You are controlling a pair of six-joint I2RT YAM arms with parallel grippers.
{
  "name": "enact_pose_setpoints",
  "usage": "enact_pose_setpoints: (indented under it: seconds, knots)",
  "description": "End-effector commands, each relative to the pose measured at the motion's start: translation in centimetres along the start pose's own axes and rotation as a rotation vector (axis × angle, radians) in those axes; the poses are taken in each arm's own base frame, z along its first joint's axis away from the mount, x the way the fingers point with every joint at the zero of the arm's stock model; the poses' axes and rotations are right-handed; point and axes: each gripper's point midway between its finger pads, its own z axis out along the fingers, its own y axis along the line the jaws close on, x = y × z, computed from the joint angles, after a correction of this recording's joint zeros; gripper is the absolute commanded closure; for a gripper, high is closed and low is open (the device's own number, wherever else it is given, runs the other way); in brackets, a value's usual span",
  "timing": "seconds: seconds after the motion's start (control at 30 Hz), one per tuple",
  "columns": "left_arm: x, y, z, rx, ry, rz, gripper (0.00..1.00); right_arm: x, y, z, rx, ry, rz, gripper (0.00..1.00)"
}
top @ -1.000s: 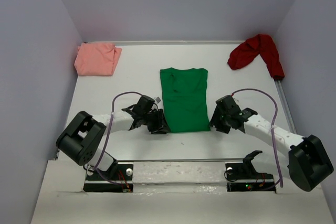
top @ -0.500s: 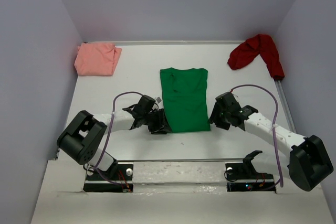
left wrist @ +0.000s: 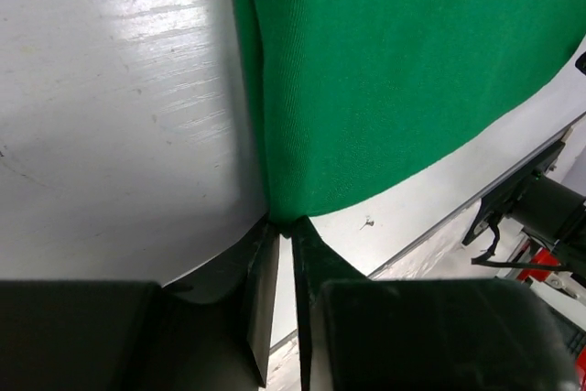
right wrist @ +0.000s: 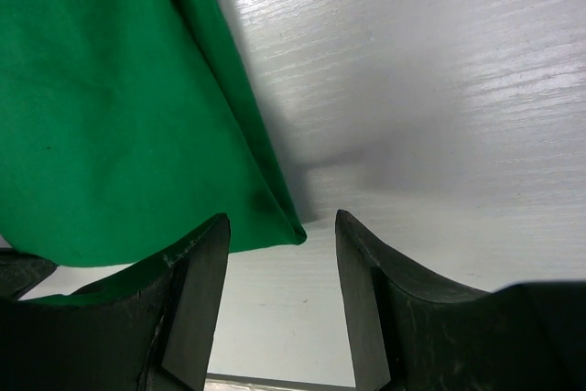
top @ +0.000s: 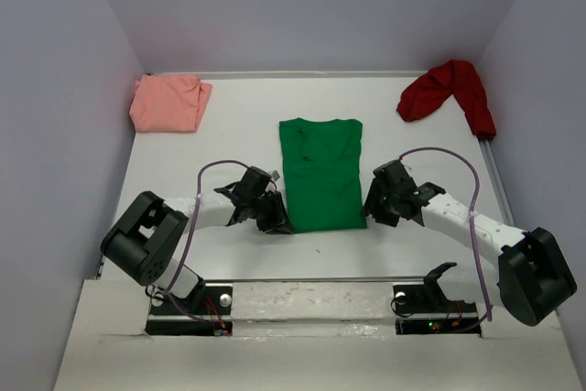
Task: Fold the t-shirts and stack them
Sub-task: Fold the tshirt
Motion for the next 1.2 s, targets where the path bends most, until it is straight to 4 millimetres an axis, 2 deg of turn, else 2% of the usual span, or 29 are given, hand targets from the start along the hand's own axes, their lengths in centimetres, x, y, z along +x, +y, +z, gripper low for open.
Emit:
enact_pose_setpoints:
  seconds: [0.0,0.1,0.2,0.27,0.43,0.7,0.8,0.93,1.17]
  knots:
    - [0.0,0.3,0.1,-0.026,0.010,0.006,0.80,-0.3,0.9,0.3,-0.032,-0.015,-0.021,0.44]
    - [0.0,0.2,0.2,-0.025,0.013,0.009,0.90,-0.1,1.0,0.5,-0.040,-0.007,-0.022,0.44]
    - [0.0,0.4,0.3,-0.029,0.017,0.011,0.92,0.0,0.8,0.6,-0.041,-0.009,-0.028,0.44]
    - [0.1,0.6,0.4,-0.036,0.021,0.007,0.99,0.1,0.8,0.7,-0.043,-0.006,-0.028,0.43]
    - [0.1,0.5,0.5,-0.034,0.023,0.014,1.00,0.8,0.6,1.2,-0.035,0.010,-0.029,0.43]
    - [0.0,0.7,0.8,-0.039,0.029,0.015,1.00,2.5,0.8,1.6,-0.029,0.035,-0.018,0.53]
    - [0.0,0.7,0.9,-0.038,0.034,0.017,1.00,2.5,0.8,1.7,-0.019,0.024,-0.011,0.55]
    - [0.1,0.7,1.0,-0.037,0.039,0.019,1.00,2.7,0.5,1.9,0.002,0.024,-0.013,0.62]
    - [0.3,0.8,0.8,-0.036,0.038,0.019,1.00,2.6,0.1,2.4,0.037,0.016,-0.012,0.60]
